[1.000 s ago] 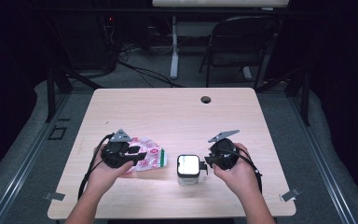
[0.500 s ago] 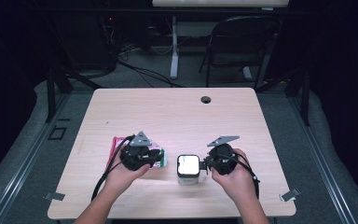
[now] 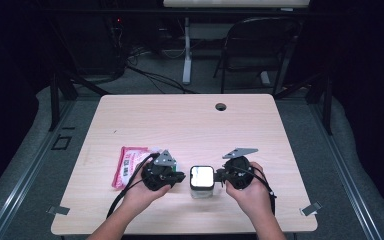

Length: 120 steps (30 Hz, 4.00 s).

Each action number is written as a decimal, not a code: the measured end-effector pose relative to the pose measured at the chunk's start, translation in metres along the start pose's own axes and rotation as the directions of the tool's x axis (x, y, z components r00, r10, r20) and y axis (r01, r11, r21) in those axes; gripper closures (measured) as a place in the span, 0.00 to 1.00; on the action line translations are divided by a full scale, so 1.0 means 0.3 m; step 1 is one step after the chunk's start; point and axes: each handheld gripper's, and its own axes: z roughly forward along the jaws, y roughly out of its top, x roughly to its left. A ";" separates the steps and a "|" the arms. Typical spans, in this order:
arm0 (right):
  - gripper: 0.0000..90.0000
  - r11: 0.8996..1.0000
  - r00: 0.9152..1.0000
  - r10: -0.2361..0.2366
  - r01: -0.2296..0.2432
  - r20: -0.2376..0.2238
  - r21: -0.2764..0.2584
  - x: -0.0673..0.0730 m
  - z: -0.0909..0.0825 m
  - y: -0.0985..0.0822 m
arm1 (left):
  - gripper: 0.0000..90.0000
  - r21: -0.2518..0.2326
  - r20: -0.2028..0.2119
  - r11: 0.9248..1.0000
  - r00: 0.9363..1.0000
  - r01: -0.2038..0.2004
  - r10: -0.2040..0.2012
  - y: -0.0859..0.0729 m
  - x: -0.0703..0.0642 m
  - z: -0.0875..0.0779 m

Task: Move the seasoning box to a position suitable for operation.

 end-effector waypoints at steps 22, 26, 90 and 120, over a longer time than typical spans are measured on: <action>0.97 1.000 1.000 0.014 -0.014 -0.015 0.027 -0.004 0.019 -0.004 | 0.97 0.062 0.034 0.997 0.998 -0.050 0.048 -0.027 -0.047 0.056; 0.97 0.999 0.999 0.027 -0.027 -0.022 0.019 -0.007 0.019 -0.007 | 0.97 0.060 0.031 0.997 0.998 -0.051 0.049 -0.029 -0.051 0.061; 0.56 0.982 0.981 -0.186 0.184 0.062 0.029 0.168 0.009 -0.040 | 0.77 -0.040 0.013 0.996 0.997 -0.076 0.076 0.037 -0.067 0.035; 0.57 0.989 0.988 -0.149 0.148 0.029 0.010 0.148 0.004 -0.038 | 0.76 -0.007 0.001 0.997 0.997 -0.081 0.081 0.024 -0.060 0.070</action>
